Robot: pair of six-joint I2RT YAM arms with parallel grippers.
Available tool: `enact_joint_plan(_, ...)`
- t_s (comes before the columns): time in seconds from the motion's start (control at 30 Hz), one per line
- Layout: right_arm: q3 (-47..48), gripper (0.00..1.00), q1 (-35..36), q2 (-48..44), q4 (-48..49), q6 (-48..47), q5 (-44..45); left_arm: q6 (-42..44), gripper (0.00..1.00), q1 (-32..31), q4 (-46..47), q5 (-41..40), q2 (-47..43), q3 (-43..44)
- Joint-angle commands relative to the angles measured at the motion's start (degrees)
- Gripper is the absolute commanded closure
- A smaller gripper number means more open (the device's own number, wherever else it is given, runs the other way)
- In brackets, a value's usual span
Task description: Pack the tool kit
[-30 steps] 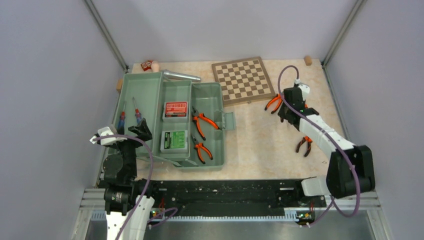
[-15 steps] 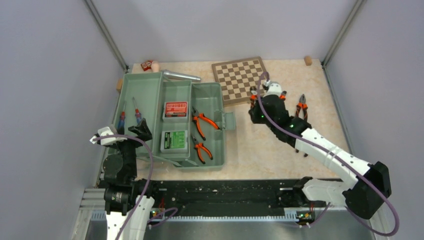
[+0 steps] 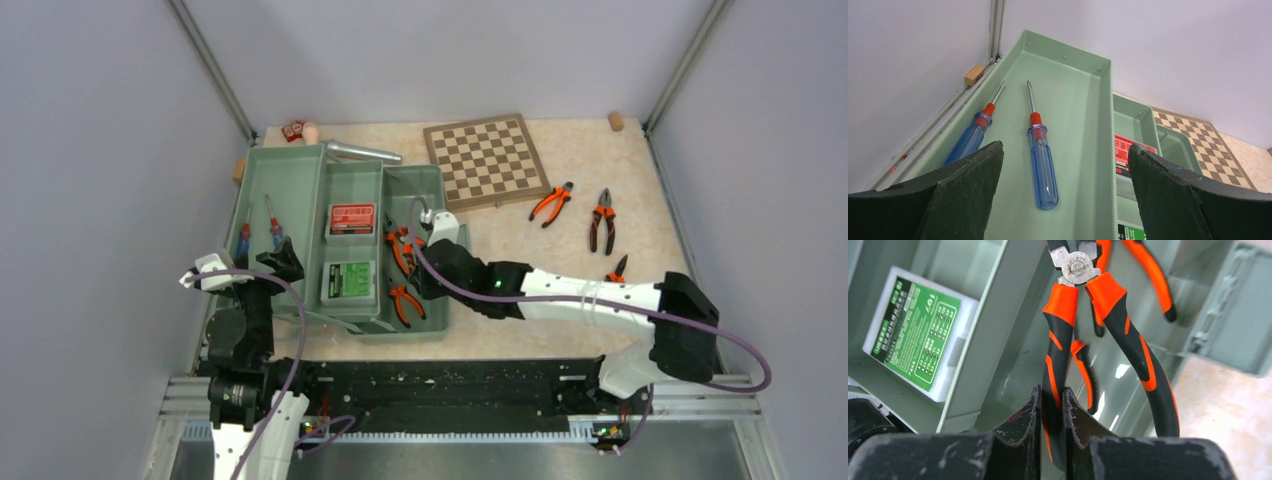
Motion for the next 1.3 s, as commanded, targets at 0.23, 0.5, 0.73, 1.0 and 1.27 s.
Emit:
enact_joint_plan(0.23, 7.7, 1.00, 3.1, 9.7, 6.1, 5.3, -0.7, -0.1, 0.01, -0.2, 1.5, -0.2, -0.5, 0.0)
enact_joint_plan(0.5, 10.2, 1.00, 6.1, 10.9, 5.1, 4.2, 2.8, -0.1, 0.01, -0.2, 1.5, -0.1, -0.6, 0.0)
enact_joint_plan(0.73, 9.9, 0.97, 6.1, 13.9, 3.1, 6.7, 4.7, -0.1, 0.01, -0.2, 1.4, -0.1, -0.5, 0.0)
enact_joint_plan(1.0, 9.5, 0.83, 5.4, 17.2, 2.4, 8.0, 6.0, -0.1, 0.01, -0.2, 1.3, -0.2, -0.4, 0.1)
enact_joint_plan(1.27, 10.0, 0.67, 4.6, 18.3, 1.9, 7.3, 5.4, -0.1, 0.01, -0.2, 1.3, -0.1, -0.6, 0.1)
